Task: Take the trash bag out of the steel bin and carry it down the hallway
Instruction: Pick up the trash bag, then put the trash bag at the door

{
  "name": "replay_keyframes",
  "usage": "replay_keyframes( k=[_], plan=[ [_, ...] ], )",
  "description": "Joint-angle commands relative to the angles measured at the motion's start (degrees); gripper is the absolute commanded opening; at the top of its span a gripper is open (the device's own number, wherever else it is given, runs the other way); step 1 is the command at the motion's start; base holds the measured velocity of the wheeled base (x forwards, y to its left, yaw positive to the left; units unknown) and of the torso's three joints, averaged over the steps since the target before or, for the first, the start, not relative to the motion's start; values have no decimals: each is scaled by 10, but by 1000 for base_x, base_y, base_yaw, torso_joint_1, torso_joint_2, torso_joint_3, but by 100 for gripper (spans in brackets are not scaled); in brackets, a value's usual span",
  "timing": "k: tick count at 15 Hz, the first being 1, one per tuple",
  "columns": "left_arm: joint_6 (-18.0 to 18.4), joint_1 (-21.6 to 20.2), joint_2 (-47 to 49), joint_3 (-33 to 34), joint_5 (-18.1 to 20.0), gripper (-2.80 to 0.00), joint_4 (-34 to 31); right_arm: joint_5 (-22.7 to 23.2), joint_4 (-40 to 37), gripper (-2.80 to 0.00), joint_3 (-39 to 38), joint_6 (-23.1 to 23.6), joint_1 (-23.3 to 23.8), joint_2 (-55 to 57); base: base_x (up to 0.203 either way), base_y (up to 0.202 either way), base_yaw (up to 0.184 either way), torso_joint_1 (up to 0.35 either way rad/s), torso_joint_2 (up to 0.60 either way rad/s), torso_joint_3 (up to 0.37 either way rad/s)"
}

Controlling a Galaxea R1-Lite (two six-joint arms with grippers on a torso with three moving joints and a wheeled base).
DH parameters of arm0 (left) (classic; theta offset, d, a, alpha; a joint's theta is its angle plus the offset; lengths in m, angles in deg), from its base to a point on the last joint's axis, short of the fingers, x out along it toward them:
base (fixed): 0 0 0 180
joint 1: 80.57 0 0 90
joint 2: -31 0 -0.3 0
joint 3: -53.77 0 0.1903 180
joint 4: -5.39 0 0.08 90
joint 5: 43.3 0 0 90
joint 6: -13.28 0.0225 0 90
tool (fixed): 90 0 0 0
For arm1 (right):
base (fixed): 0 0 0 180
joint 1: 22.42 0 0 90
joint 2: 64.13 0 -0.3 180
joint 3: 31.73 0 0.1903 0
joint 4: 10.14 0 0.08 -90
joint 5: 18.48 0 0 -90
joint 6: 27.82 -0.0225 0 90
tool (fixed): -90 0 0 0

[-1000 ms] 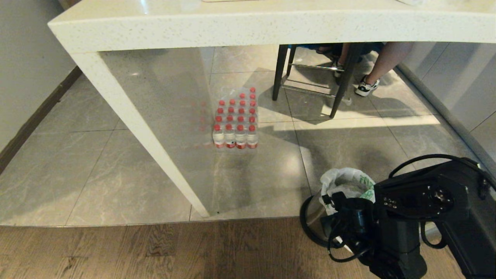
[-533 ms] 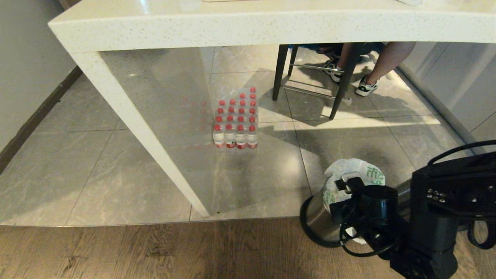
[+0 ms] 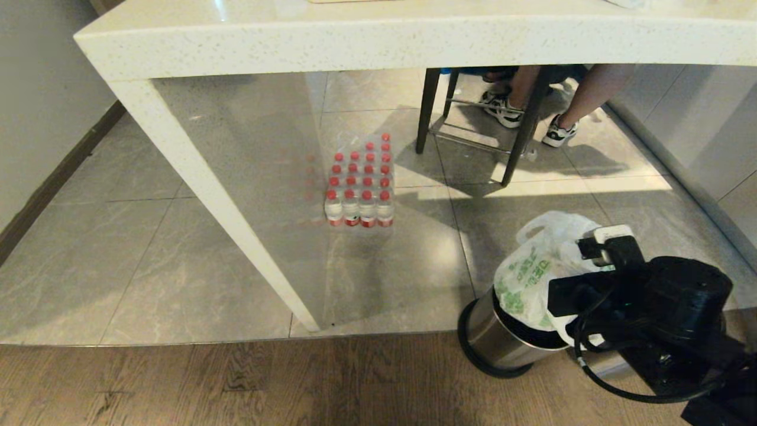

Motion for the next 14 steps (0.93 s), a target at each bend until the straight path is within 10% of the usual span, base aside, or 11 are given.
replay_keyframes(
  k=[1,7,14],
  plan=[
    [0,0,0,0,-1,-280,0,-3,-26,-280,2,1,0,-87,0,0,0,0,0,0],
    [0,0,0,0,0,-280,0,6,-266,-280,-12,-6,87,-341,0,0,0,0,0,0],
    [0,0,0,0,-1,-280,0,119,-685,-280,-28,-50,227,-734,0,0,0,0,0,0]
  ],
)
